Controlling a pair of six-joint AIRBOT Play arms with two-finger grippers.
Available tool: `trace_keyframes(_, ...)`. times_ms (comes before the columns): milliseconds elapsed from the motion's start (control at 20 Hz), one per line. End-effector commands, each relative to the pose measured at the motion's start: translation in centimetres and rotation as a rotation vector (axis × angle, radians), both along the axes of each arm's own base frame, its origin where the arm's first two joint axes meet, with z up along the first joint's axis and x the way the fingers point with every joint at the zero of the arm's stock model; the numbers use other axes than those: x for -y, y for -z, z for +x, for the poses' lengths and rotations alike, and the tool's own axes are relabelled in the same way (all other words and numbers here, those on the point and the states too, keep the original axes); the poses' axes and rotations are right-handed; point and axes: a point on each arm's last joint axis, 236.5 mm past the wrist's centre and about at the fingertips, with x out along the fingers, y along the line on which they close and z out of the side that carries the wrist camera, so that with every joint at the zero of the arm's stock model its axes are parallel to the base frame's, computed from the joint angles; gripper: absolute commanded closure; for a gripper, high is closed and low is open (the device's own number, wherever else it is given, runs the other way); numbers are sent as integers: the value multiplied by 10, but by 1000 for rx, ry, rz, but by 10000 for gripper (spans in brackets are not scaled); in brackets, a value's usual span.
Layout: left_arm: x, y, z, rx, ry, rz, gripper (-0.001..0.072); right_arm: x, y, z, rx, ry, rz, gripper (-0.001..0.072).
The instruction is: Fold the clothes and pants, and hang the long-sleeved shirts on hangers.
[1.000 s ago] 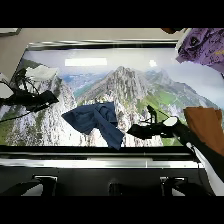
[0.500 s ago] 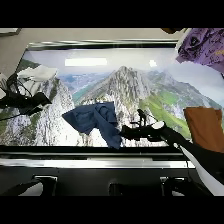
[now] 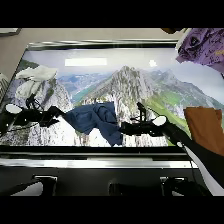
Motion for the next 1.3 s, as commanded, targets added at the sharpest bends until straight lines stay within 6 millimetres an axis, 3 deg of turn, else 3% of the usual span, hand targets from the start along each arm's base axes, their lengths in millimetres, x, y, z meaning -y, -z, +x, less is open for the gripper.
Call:
trace_keyframes(0,18,16,13,32,-20,-100,110,6,-1,-5,-15,-21,-39,681)
trace_keyframes(100,29,24,17,20,-25,-132,132,5,-2,-6,-24,-16,-37,681)
trace_keyframes(150,33,28,17,14,-20,-140,345,5,-3,-5,-21,-21,-40,681)
trace_keyframes(200,37,26,20,33,-13,-150,627,8,-4,-4,-10,-37,-61,681)
trace_keyframes(250,40,19,25,69,-1,-164,689,15,-7,0,8,-46,-108,681)
trace_keyframes(350,36,-6,38,132,6,-170,691,43,-21,20,85,-58,-278,682)
trace_keyframes(400,32,-27,48,180,11,-171,693,64,-39,39,158,-54,-391,682)
trace_keyframes(450,26,-54,57,238,19,-171,693,85,-63,58,238,-44,-498,682)
trace_keyframes(550,9,-125,75,383,33,-149,693,127,-137,99,440,-3,-695,682)
trace_keyframes(600,-1,-162,79,450,35,-113,694,144,-185,116,552,35,-766,682)
trace_keyframes(700,-25,-241,77,581,48,25,693,173,-284,129,758,148,-850,681)
trace_keyframes(800,-49,-318,58,701,33,211,694,199,-373,116,923,269,-880,681)
trace_keyframes(900,-69,-388,24,813,-16,406,693,221,-438,85,1043,368,-877,681)
trace_keyframes(950,-78,-417,4,861,-62,480,693,230,-461,66,1087,394,-872,681)
trace_keyframes(1000,-86,-444,-20,905,-126,545,693,237,-476,48,1118,416,-867,681)
trace_keyframes(1100,-99,-477,-66,959,-243,636,693,251,-498,13,1162,464,-839,681)
trace_keyframes(1250,-110,-497,-116,987,-351,719,693,262,-510,-21,1173,522,-779,681)
